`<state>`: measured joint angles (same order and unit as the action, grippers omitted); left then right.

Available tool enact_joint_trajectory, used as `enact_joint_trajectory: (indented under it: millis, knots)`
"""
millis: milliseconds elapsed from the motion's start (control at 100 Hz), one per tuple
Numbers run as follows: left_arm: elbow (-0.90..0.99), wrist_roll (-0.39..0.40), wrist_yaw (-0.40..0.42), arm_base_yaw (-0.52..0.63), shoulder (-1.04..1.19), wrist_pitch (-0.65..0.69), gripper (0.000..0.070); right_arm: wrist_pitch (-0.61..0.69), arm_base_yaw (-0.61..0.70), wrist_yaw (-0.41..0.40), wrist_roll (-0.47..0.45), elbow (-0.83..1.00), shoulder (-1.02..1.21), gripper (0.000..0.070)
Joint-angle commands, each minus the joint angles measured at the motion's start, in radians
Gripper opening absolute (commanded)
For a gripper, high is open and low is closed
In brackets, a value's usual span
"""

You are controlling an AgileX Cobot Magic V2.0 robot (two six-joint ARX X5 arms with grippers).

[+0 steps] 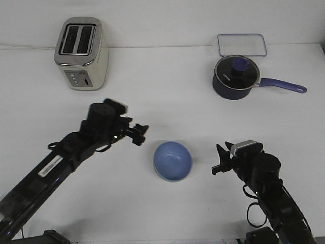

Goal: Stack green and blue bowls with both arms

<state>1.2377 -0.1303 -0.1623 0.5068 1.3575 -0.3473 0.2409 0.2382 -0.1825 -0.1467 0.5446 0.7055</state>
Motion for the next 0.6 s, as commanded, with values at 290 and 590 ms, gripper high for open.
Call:
enact_joint_trajectory:
  millis: [290, 590]
  knots:
    - [-0.291, 0.08, 0.183, -0.239, -0.453, 0.158, 0.0226, 0.048, 0.003, 0.122, 0.044, -0.01, -0.261, 0.0]
    - [-0.843, 0.101, 0.175, -0.352, -0.855, 0.625, 0.0011, -0.077, 0.003, 0.21, 0.069, -0.105, -0.452, 0.0]
